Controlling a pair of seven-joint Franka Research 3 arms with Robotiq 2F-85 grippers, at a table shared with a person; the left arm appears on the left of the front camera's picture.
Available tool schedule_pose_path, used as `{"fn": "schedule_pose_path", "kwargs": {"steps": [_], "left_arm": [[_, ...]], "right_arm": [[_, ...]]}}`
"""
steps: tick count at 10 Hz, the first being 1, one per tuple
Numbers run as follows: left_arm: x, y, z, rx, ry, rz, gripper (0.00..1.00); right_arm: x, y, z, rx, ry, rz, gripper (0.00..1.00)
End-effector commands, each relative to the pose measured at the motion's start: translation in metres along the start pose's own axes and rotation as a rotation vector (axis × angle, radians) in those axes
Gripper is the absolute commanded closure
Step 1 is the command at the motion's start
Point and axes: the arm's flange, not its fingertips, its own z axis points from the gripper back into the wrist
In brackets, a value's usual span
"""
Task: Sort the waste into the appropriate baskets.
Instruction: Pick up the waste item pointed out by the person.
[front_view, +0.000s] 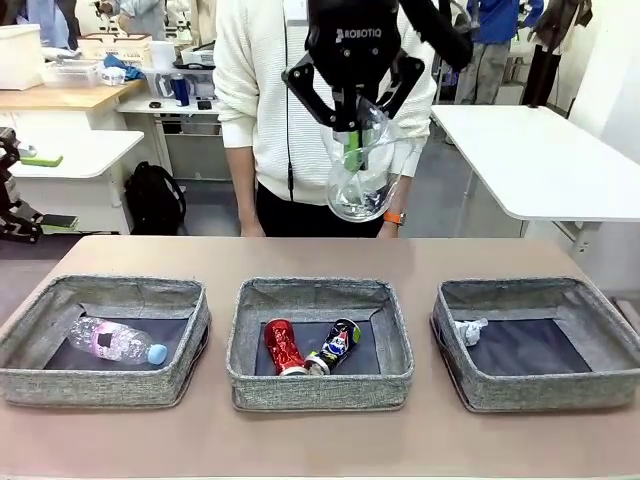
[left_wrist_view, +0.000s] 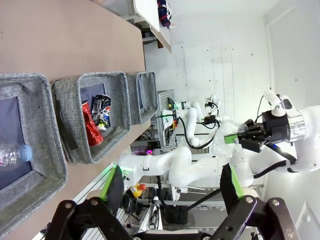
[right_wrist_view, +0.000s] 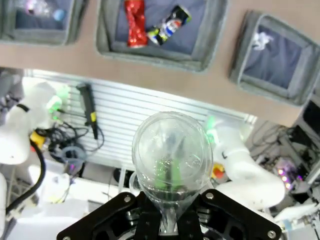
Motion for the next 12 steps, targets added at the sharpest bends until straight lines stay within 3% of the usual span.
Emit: {"fn": "schedule_pose_path", "kwargs": {"steps": [1, 6, 12], "left_arm": [[-0.001, 0.000, 0.001, -0.005, 0.007, -0.021, 0.00], [-0.001, 0.000, 0.001, -0.005, 0.007, -0.021, 0.00], [-0.001, 0.000, 0.001, -0.005, 0.007, -0.021, 0.00]], "right_arm": [[-0.014, -0.002, 0.028, -0.030, -0.025, -0.011, 0.98], [-0.044, -0.025, 0.069, 0.045, -0.112, 0.012, 0.98], [-0.036, -0.014, 0.061, 0.031, -0.089, 0.014, 0.98]]}}
